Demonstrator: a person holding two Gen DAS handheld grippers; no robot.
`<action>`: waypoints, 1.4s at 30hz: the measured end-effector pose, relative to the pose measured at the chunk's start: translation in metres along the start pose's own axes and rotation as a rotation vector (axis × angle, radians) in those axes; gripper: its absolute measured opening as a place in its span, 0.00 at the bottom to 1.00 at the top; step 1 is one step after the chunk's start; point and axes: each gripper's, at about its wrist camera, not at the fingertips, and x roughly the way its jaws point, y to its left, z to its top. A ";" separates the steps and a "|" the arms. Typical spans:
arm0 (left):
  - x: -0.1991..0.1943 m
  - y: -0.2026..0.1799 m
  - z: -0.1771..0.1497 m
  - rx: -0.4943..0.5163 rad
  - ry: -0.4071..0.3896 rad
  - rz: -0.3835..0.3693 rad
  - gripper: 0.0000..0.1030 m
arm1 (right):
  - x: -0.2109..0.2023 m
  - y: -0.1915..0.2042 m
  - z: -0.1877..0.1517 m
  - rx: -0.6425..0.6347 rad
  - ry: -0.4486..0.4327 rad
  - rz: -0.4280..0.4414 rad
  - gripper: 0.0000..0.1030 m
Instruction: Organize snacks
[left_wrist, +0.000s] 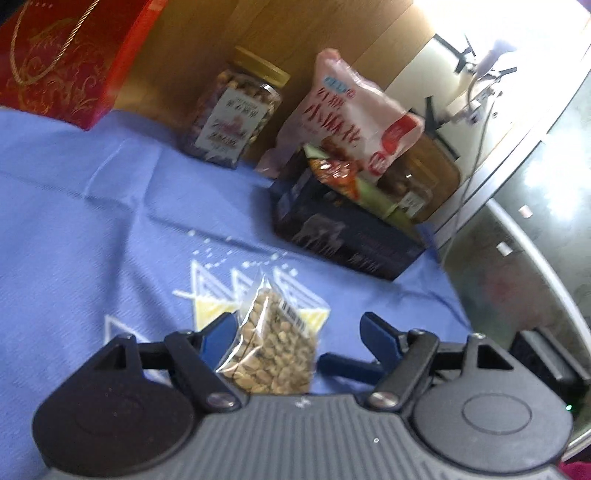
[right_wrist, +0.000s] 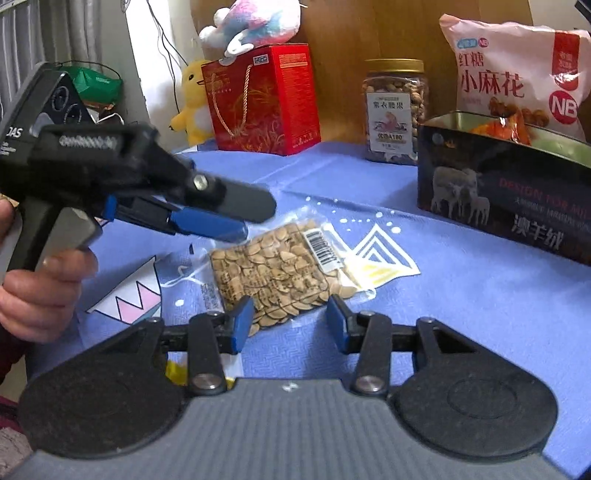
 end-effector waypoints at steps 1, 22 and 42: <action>0.000 -0.002 0.001 -0.001 -0.005 -0.011 0.73 | 0.000 -0.001 0.000 0.004 -0.002 0.002 0.46; 0.022 -0.023 0.011 0.040 -0.016 -0.068 0.42 | -0.005 -0.004 0.002 0.053 -0.030 0.020 0.56; 0.059 -0.073 0.010 0.200 0.087 -0.128 0.28 | -0.008 -0.018 0.000 0.148 -0.069 -0.020 0.59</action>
